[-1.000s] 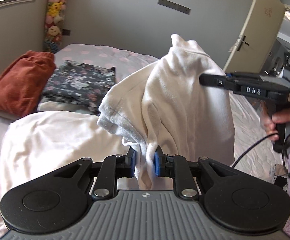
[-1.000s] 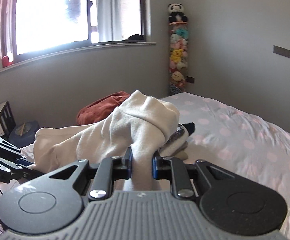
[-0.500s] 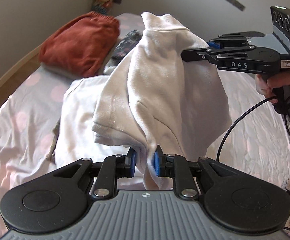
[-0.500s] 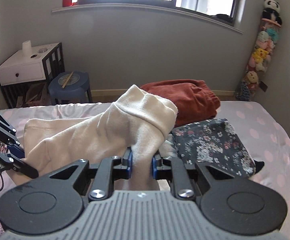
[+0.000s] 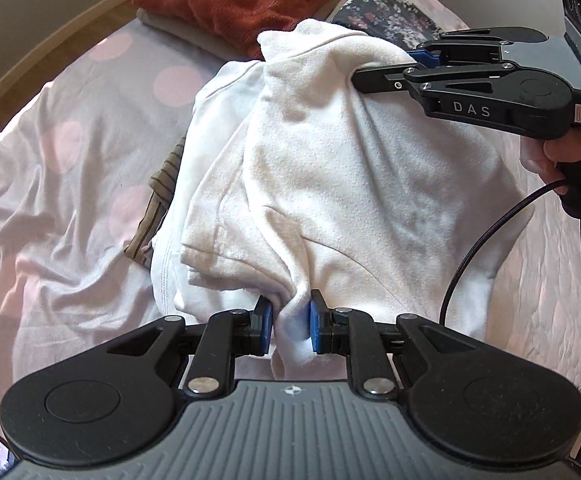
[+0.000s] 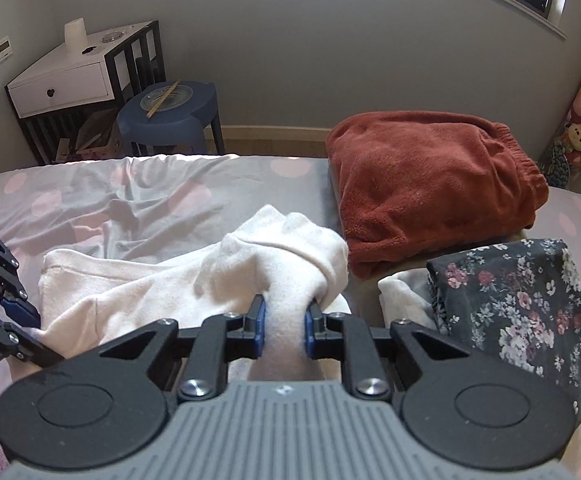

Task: Fold clothes
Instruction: 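Lift the folded white shirt with both grippers and carry it toward the clothes stack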

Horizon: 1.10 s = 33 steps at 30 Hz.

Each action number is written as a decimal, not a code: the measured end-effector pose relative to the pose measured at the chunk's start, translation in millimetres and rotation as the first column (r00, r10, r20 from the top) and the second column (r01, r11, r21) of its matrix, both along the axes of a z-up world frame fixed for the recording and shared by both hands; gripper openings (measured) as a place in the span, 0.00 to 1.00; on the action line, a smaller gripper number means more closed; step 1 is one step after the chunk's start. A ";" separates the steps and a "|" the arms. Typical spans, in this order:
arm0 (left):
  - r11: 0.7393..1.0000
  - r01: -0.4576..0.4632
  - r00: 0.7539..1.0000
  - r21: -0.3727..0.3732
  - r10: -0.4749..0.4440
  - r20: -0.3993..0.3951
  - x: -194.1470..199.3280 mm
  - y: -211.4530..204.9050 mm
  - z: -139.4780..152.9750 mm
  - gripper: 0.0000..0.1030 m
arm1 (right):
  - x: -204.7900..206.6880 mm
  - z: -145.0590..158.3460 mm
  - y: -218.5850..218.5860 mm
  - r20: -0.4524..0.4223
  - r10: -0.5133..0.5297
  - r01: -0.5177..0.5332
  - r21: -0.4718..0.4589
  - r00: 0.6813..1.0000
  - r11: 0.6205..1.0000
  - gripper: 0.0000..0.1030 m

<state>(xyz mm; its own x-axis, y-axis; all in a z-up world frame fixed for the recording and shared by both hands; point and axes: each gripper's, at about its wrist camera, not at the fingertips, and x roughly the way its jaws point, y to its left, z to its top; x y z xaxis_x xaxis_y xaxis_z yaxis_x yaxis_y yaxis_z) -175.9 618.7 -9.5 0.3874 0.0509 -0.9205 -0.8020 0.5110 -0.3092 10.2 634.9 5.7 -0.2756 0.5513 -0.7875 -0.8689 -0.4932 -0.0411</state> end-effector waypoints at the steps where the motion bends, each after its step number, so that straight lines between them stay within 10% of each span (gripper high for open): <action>1: 1.000 0.003 1.000 -0.003 -0.003 -0.007 0.7 0.7 -2.2 0.15 | -0.9 -4.2 3.2 0.004 0.001 -0.001 -0.006 1.000 1.000 0.20; 14: 0.999 -0.002 0.999 -0.035 0.001 -0.037 3.2 5.7 -15.0 0.15 | -1.7 -23.6 14.2 0.039 -0.098 0.098 -0.011 0.994 0.995 0.36; 25: 1.000 0.000 1.000 -0.011 0.000 -0.011 0.7 -3.9 -7.9 0.16 | 65.8 34.7 -70.2 -0.034 -0.257 0.258 0.040 0.966 0.965 0.54; 29: 1.000 -0.012 1.000 -0.007 0.012 0.006 -1.9 -2.9 -12.2 0.16 | 113.4 25.1 -119.0 -0.135 -0.391 0.397 0.021 0.911 0.918 0.64; 33: 1.000 -0.029 0.999 -0.003 0.029 0.025 -5.8 -4.9 -12.6 0.16 | 158.3 -0.1 -164.5 -0.339 -0.533 0.554 -0.039 0.775 0.831 0.73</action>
<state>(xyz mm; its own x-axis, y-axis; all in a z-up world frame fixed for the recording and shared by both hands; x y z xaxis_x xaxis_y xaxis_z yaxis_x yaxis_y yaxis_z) -181.7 613.8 -22.2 0.4088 0.0599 -0.9107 -0.8086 0.4864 -0.3310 168.6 470.4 5.6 -0.1464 0.7290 -0.6686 -0.9595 0.0597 0.2753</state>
